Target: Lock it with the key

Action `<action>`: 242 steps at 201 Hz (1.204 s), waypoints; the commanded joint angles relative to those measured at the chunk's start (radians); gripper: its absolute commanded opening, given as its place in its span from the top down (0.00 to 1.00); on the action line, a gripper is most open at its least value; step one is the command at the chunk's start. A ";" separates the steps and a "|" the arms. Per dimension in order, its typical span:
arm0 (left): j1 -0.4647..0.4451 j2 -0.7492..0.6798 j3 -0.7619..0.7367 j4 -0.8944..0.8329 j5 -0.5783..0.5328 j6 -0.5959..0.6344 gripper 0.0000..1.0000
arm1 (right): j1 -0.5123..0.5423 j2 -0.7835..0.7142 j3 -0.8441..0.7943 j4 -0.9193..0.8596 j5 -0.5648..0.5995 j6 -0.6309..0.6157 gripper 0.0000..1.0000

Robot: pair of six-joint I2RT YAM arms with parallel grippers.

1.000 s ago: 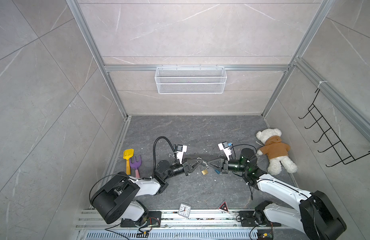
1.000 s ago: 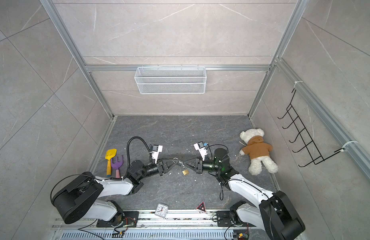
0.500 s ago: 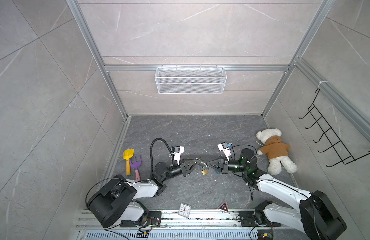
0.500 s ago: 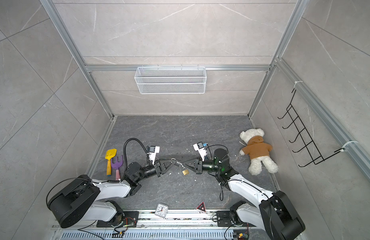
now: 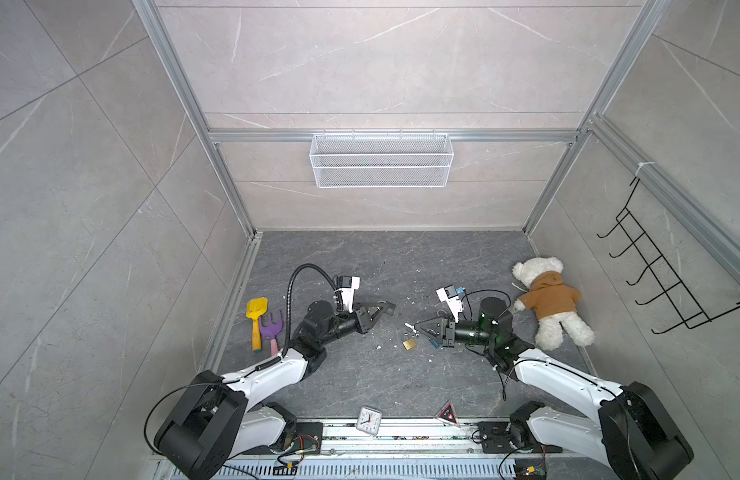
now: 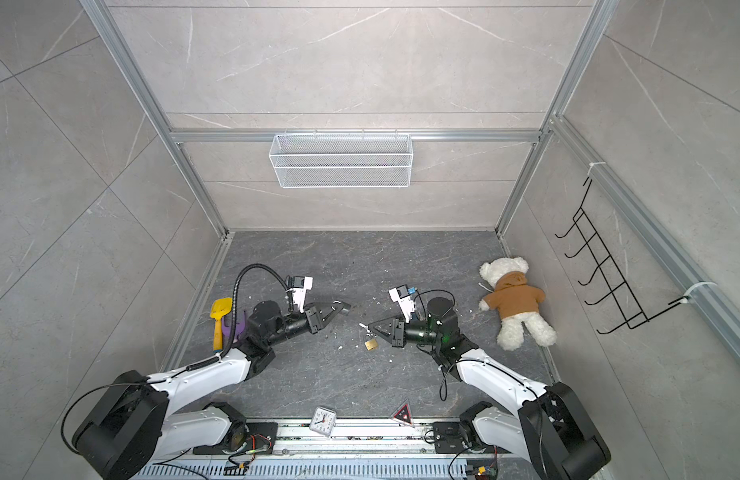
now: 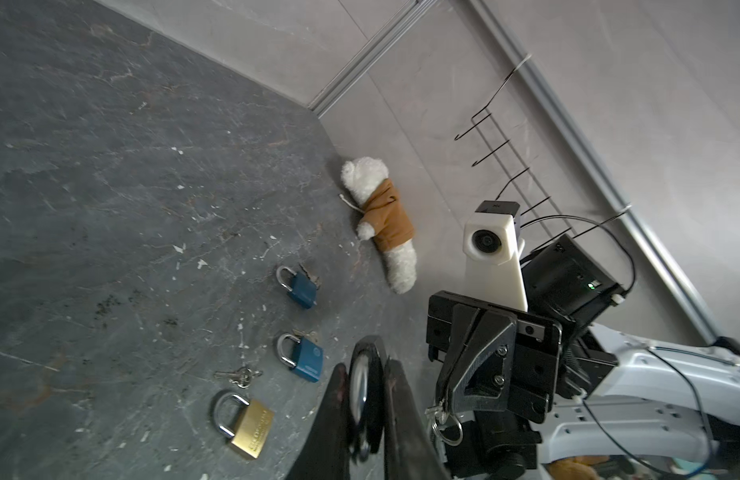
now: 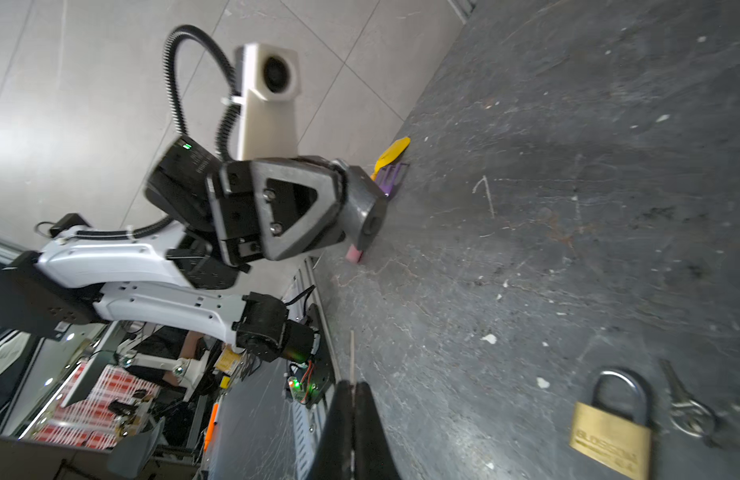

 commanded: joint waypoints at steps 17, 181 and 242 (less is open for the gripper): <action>0.006 -0.073 0.166 -0.737 -0.083 0.316 1.00 | -0.005 -0.007 0.064 -0.146 0.179 -0.030 1.00; 0.007 0.286 0.261 -0.807 0.120 0.472 1.00 | 0.180 0.330 0.110 0.075 0.464 0.068 1.00; 0.006 0.392 0.309 -0.831 0.164 0.529 1.00 | 0.230 0.439 0.099 0.190 0.497 0.111 1.00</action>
